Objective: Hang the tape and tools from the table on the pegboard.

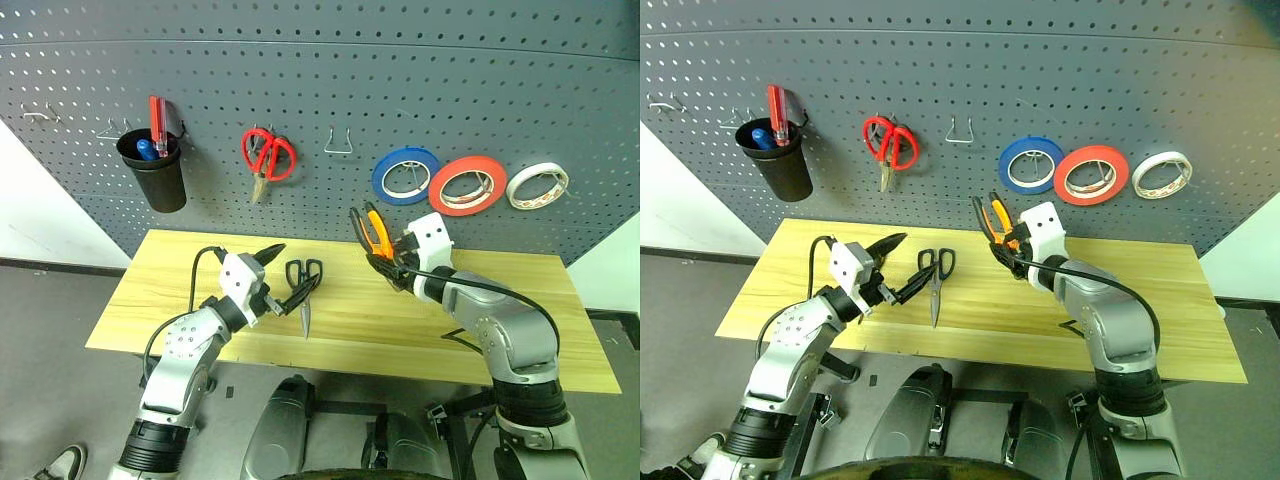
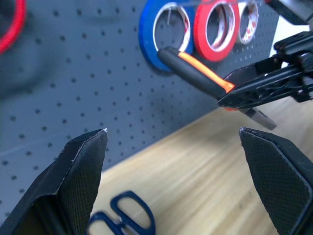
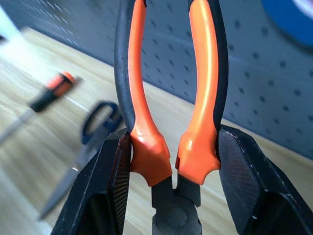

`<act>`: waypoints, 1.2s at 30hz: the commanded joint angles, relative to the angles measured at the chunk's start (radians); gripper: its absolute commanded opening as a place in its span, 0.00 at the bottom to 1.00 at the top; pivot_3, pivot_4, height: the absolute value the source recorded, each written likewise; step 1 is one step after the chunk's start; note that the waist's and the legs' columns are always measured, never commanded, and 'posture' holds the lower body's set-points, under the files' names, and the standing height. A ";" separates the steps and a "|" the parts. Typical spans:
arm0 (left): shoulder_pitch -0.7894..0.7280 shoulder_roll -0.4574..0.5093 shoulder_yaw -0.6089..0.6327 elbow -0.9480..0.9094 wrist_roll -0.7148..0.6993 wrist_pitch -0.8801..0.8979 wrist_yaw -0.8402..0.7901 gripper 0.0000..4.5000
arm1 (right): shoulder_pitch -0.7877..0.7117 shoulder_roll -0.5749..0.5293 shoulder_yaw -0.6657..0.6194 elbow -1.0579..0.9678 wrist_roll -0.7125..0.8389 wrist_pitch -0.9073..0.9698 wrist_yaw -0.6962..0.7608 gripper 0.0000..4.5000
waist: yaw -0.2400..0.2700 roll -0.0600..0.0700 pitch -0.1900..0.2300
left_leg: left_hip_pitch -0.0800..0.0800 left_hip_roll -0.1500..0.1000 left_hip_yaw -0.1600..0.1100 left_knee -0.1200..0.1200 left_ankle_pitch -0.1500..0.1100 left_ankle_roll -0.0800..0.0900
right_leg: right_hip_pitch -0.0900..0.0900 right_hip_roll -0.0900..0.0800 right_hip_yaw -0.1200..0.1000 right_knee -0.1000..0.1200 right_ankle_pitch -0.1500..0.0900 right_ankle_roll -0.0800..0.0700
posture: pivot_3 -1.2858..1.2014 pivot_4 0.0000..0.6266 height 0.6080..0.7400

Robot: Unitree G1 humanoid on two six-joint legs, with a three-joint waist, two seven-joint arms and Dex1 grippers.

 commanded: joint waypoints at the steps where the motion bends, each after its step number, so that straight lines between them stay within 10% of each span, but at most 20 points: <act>1: 0.000 -0.014 0.032 0.009 0.010 -0.103 0.016 1.00 | -0.016 0.009 -0.067 -0.096 0.083 -0.067 0.032 0.49 | 0.001 0.000 0.000 | 0.000 0.000 0.000 0.000 0.000 0.000 | 0.000 0.000 0.000 0.000 0.000 0.000 | 0.67 0.15 0.16; 17: -0.037 -0.084 0.078 0.147 0.018 -0.298 0.079 1.00 | -0.244 0.058 -0.106 -0.135 0.205 -0.190 -0.034 0.49 | 0.043 0.000 0.000 | 0.000 -0.002 -0.003 0.001 0.000 0.000 | 0.004 -0.001 -0.006 -0.001 0.000 0.000 | 0.67 0.14 0.16; 36: -0.054 -0.102 0.053 0.163 0.042 -0.292 0.105 1.00 | -0.611 0.290 0.024 0.419 -0.018 -0.701 -0.138 0.49 | 0.050 -0.001 -0.001 | -0.001 -0.003 -0.002 0.002 0.001 -0.001 | 0.003 -0.004 -0.006 0.003 0.000 0.000 | 0.67 0.13 0.16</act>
